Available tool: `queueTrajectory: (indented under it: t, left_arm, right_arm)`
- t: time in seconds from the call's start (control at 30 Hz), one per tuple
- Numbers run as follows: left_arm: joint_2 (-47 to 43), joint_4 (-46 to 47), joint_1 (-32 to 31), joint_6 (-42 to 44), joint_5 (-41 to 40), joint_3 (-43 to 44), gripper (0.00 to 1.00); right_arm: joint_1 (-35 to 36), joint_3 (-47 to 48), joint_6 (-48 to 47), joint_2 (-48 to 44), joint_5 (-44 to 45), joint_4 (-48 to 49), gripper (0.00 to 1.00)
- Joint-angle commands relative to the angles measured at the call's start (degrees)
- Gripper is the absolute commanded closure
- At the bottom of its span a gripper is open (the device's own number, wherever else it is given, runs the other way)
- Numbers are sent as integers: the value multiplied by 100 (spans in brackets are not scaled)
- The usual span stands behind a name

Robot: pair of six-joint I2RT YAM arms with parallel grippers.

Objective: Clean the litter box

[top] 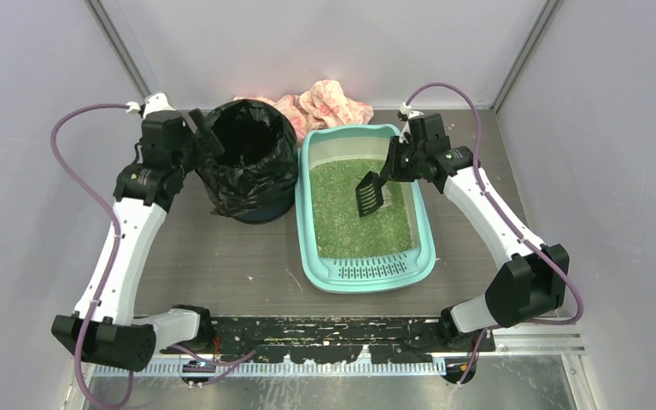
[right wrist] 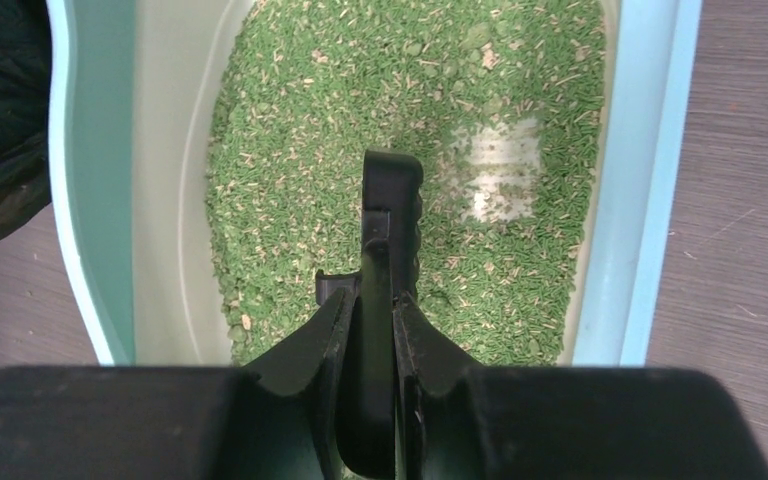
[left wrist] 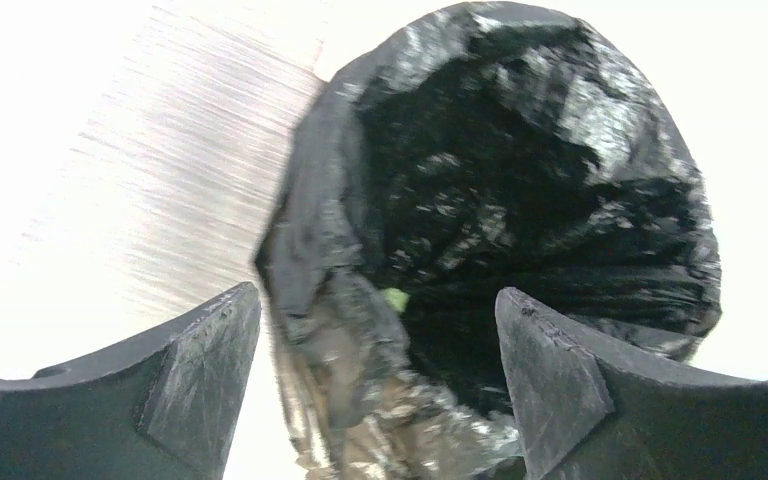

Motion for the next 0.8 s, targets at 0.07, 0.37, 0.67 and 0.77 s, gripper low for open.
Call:
queueTrajectory:
  t: [0.07, 0.37, 0.67, 0.77]
  left_arm:
    - [-575, -180, 9, 725, -1680, 161, 12]
    - [-409, 189, 49, 789, -1117, 386, 12]
    - [-315, 313, 31, 797, -840, 420, 13]
    - [-328, 305, 22, 832, -817, 412, 13]
  right_arm:
    - [-2, 566, -173, 258, 440, -3, 99]
    - [-7, 734, -43, 564, 1147, 267, 99]
    - [-2, 1691, -243, 1416, 1310, 291, 99]
    - [-3, 1902, -329, 1749, 1414, 253, 99]
